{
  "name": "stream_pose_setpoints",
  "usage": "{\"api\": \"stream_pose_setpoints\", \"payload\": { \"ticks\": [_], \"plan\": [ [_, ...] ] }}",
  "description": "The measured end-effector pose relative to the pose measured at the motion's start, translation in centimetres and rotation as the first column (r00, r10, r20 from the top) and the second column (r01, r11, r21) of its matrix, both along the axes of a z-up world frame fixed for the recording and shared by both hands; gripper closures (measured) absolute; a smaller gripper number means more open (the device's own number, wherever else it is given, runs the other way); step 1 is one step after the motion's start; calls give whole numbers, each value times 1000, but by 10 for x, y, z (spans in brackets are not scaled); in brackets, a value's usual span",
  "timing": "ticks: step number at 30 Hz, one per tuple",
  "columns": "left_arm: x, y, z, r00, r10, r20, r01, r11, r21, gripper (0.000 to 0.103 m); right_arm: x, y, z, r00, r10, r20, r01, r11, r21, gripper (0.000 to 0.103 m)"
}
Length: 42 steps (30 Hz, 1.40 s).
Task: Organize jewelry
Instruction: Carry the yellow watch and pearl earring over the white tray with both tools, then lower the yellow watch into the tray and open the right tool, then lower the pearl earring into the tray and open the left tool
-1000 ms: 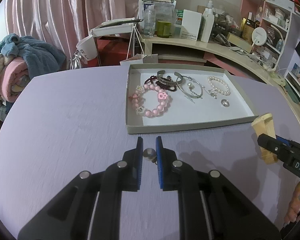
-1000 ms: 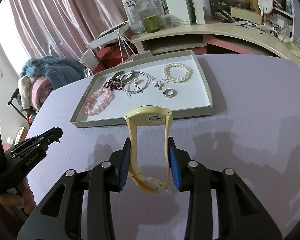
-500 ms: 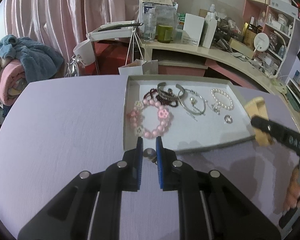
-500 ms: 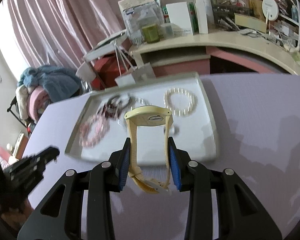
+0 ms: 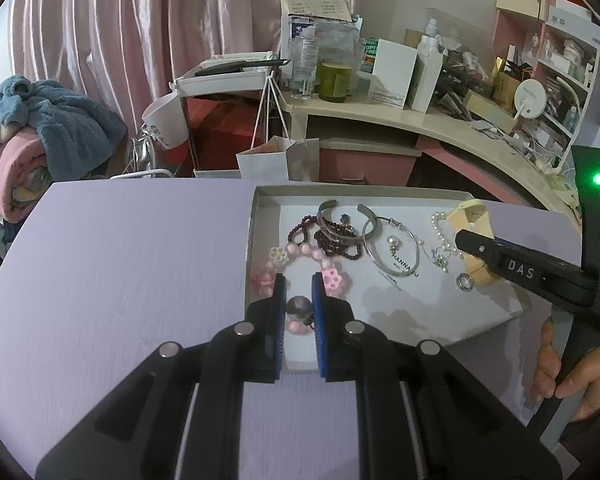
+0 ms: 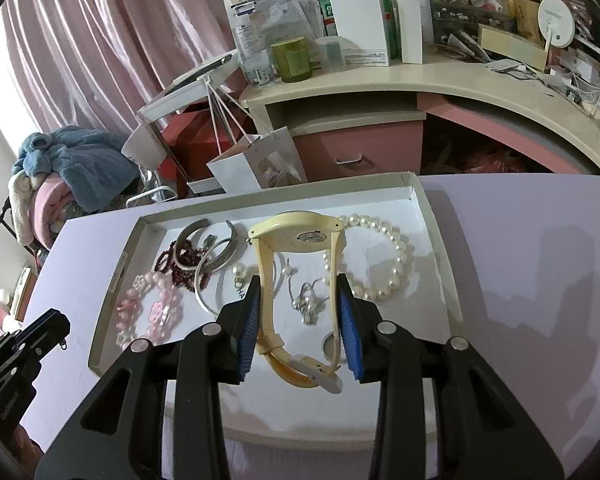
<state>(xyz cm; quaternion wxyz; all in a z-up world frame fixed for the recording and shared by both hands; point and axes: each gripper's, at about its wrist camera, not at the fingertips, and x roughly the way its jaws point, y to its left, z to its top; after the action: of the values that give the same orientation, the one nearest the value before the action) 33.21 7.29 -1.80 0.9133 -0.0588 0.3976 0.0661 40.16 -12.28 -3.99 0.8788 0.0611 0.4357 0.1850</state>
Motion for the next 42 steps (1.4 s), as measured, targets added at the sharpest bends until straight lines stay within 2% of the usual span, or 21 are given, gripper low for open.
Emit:
{"api": "stream_pose_setpoints", "payload": {
  "ticks": [8,13,20,28,35,42],
  "plan": [
    [9,-6,-2,1000,-20,-5,20,1000,-1,90,9,-2,-5,1000,-18,-8,18,1000,-6,62],
    [12,-9,-2,1000,-29,-7,29,1000,-2,90,1,-7,-4,1000,-19,-1,19,1000,1,46],
    [19,-14,-3,999,-54,-9,54,998,-16,90,-14,-29,-2,998,-62,9,62,998,9,44],
    [48,-38,-10,991,-128,-28,126,990,-64,90,-27,-55,-1,993,-118,1,118,993,24,44],
    [67,-62,-19,982,-184,-46,181,981,-62,90,-27,-67,-2,989,-148,-4,148,989,25,44],
    [72,-68,-22,978,-203,-45,200,978,-58,90,-28,-70,-3,988,-157,-4,157,987,25,44]
  ]
}}
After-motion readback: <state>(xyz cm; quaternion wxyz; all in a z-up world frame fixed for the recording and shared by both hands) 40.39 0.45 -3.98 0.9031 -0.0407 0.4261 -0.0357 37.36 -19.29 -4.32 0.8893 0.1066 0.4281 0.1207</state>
